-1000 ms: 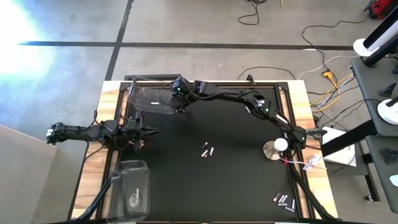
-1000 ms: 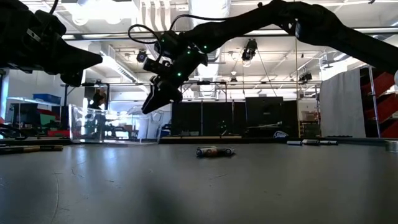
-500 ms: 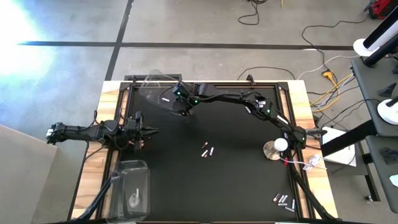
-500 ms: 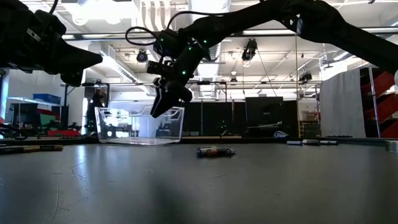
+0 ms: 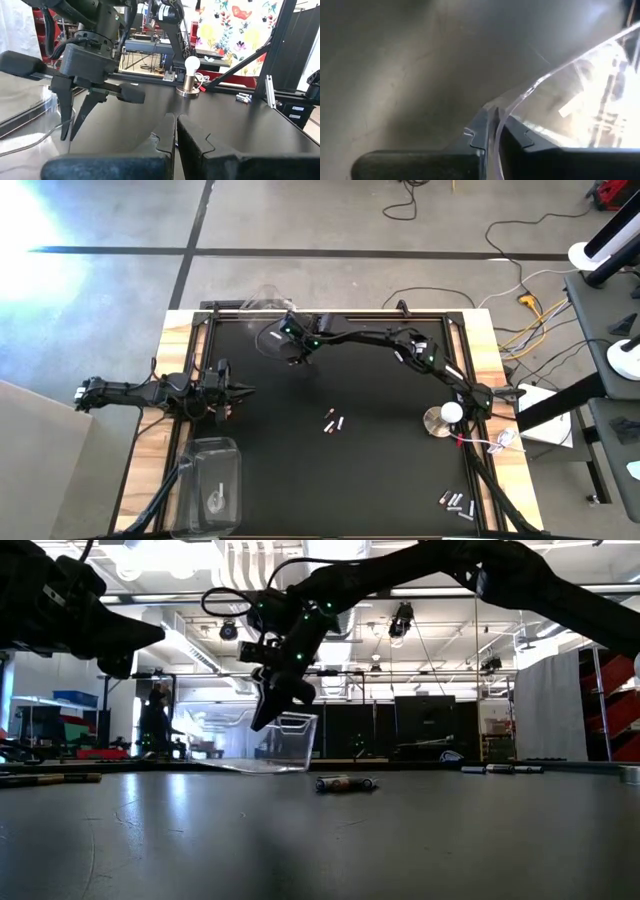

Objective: Sort batteries
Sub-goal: Move the top transparent bin to the top center of the table

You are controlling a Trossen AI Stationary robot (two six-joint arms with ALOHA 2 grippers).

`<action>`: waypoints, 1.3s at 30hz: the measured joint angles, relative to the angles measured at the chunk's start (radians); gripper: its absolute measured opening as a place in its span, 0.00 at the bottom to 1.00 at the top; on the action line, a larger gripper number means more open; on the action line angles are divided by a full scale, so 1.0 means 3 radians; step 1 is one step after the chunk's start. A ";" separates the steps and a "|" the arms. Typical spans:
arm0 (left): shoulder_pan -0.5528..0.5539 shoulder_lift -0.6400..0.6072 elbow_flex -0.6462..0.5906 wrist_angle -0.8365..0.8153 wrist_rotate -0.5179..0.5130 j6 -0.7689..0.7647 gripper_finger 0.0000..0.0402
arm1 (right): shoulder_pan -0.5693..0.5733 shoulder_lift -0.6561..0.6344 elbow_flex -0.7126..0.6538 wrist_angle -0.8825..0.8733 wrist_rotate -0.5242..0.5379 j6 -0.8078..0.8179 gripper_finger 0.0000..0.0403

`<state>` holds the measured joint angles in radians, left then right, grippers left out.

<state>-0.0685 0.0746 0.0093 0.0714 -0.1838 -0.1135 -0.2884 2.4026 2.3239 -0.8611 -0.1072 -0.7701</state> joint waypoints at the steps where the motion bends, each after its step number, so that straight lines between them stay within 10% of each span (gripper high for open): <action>1: 0.0000 0.0000 0.0000 0.0019 0.0000 0.0000 0.00 | 0.0020 -0.0015 0.0016 -0.0031 0.0078 0.0031 0.04; 17: 0.0000 0.0001 0.0000 0.0262 0.0000 -0.0526 0.00 | 0.0213 -0.0923 -0.0324 -0.1257 0.0553 0.2280 0.03; 30: 0.0000 0.0019 0.0000 0.0370 -0.0001 -0.0515 0.00 | 0.0634 -0.2045 -0.2462 -0.0148 0.1171 0.3743 0.03; 39: 0.0000 0.0062 0.0000 0.0677 0.0034 -0.0429 0.00 | 0.0612 -0.2143 -0.2987 0.0233 0.1230 0.3918 0.03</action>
<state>-0.0685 0.0933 0.0093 0.2746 -0.1736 -0.2422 -0.1050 1.7596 1.4277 -0.7912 0.2619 0.4053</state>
